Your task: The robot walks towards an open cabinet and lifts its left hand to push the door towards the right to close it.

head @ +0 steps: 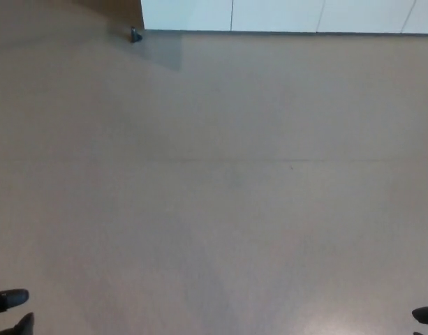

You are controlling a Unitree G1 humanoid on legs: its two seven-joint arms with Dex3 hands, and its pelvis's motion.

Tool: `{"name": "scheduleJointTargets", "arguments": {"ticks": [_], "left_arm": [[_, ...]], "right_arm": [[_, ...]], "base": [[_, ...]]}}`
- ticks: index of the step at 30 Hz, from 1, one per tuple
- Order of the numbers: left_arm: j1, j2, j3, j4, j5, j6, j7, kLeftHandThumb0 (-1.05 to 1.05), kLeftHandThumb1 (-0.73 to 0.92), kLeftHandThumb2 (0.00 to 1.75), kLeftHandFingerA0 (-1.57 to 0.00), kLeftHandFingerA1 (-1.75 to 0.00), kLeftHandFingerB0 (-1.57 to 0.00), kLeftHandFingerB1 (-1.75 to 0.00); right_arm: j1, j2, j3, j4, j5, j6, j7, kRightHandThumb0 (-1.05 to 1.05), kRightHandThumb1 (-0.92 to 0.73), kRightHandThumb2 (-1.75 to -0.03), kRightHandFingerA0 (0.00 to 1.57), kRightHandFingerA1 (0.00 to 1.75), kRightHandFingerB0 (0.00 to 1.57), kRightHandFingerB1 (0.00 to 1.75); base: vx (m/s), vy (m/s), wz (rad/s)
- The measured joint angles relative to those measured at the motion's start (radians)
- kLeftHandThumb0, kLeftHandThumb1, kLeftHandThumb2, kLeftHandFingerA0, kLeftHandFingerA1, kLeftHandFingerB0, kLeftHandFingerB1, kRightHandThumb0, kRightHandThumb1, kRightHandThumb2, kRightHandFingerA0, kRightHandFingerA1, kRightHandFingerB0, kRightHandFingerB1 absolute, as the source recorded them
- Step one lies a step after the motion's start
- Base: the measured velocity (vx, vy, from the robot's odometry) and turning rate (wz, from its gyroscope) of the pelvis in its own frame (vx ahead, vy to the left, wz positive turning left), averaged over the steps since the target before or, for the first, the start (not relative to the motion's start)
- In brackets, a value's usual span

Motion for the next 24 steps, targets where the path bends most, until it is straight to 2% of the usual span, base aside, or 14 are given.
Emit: {"name": "scheduleJointTargets", "arguments": {"ticks": [5,6,9,10,11,12,13,15,17,19,22,23,24], "left_arm": [[-0.008,-0.009,-0.008,-0.002,-0.004,-0.008,-0.002,-0.36,0.32,1.01,-0.61,-0.72,-0.55,-0.77],[-0.006,-0.009,-0.01,-0.002,-0.004,-0.009,-0.002,-0.36,0.34,0.97,-0.65,-0.64,-0.55,-0.82],[0.0,-0.009,-0.013,-0.002,-0.005,-0.011,0.0,-0.36,0.34,0.97,-0.64,-0.63,-0.55,-0.83],[0.002,-0.009,-0.013,-0.002,-0.005,-0.011,0.0,-0.38,0.32,1.0,-0.55,-0.69,-0.54,-0.78],[0.01,-0.009,-0.015,-0.002,-0.006,-0.012,0.001,-0.38,0.32,1.0,-0.55,-0.69,-0.54,-0.78],[0.013,-0.009,-0.016,-0.002,-0.006,-0.012,0.001,-0.35,0.34,1.01,-0.51,-0.68,-0.44,-0.71],[0.018,-0.01,-0.018,-0.002,-0.006,-0.012,0.003,-0.35,0.34,1.01,-0.51,-0.68,-0.44,-0.71],[0.021,-0.011,-0.02,-0.002,-0.006,-0.013,0.005,-0.38,0.31,0.98,-0.47,-0.7,-0.38,-0.69],[0.015,-0.015,-0.024,-0.002,-0.006,-0.013,0.008,-0.38,0.31,0.98,-0.47,-0.7,-0.38,-0.69],[0.012,-0.004,-0.03,-0.002,-0.006,-0.018,0.02,-0.34,0.28,0.99,-0.36,-0.65,-0.3,-0.65],[0.016,-0.004,-0.032,-0.003,-0.006,-0.018,0.022,-0.33,0.29,0.98,-0.35,-0.63,-0.3,-0.64],[0.02,-0.004,-0.033,-0.003,-0.006,-0.018,0.022,-0.3,0.3,0.99,-0.36,-0.64,-0.31,-0.65],[0.021,-0.003,-0.034,-0.003,-0.006,-0.018,0.023,-0.3,0.3,0.99,-0.36,-0.64,-0.31,-0.65]], "right_arm": [[-0.007,-0.015,-0.002,-0.002,0.0,-0.006,-0.005,-0.35,-0.66,-0.59,0.84,0.64,0.69,0.5],[-0.006,-0.014,-0.002,-0.001,0.0,-0.007,-0.005,-0.35,-0.66,-0.6,0.83,0.64,0.69,0.5],[-0.004,-0.014,-0.002,-0.001,0.0,-0.008,-0.005,-0.34,-0.66,-0.6,0.83,0.65,0.69,0.5],[-0.003,-0.014,-0.002,0.0,0.0,-0.009,-0.005,-0.35,-0.66,-0.6,0.82,0.64,0.67,0.49],[0.001,-0.014,-0.002,0.001,0.0,-0.01,-0.005,-0.35,-0.66,-0.6,0.82,0.64,0.67,0.49],[0.005,-0.014,-0.002,0.001,0.0,-0.011,-0.005,-0.36,-0.65,-0.59,0.8,0.69,0.67,0.49],[0.011,-0.014,-0.001,0.003,-0.001,-0.01,-0.006,-0.36,-0.65,-0.59,0.8,0.69,0.67,0.49],[0.015,-0.015,0.001,0.006,-0.001,-0.01,-0.008,-0.37,-0.66,-0.6,0.72,0.59,0.64,0.47],[0.01,-0.014,0.001,0.007,-0.002,-0.01,-0.012,-0.37,-0.66,-0.6,0.72,0.59,0.64,0.47],[0.003,-0.006,0.006,0.008,-0.005,-0.013,-0.014,-0.37,-0.67,-0.59,0.7,0.58,0.63,0.47],[0.007,-0.006,0.006,0.009,-0.006,-0.014,-0.014,-0.37,-0.67,-0.6,0.7,0.59,0.63,0.47],[0.012,-0.006,0.006,0.009,-0.006,-0.014,-0.014,-0.37,-0.66,-0.6,0.7,0.68,0.63,0.46],[0.013,-0.006,0.006,0.009,-0.006,-0.014,-0.014,-0.37,-0.66,-0.6,0.7,0.68,0.63,0.46]], "base": [[0.41,-0.182,0.22],[0.25,-0.112,-0.05],[0.32,-0.03,-0.1],[0.36,0.018,-0.15],[0.36,0.078,-0.24],[0.4,0.096,-0.19],[0.38,0.118,-0.1],[0.51,0.177,-0.24],[0.48,0.201,-0.53],[0.46,0.181,-0.01],[0.43,0.103,0.06],[0.37,0.063,0.12],[0.39,0.048,0.21]]}}
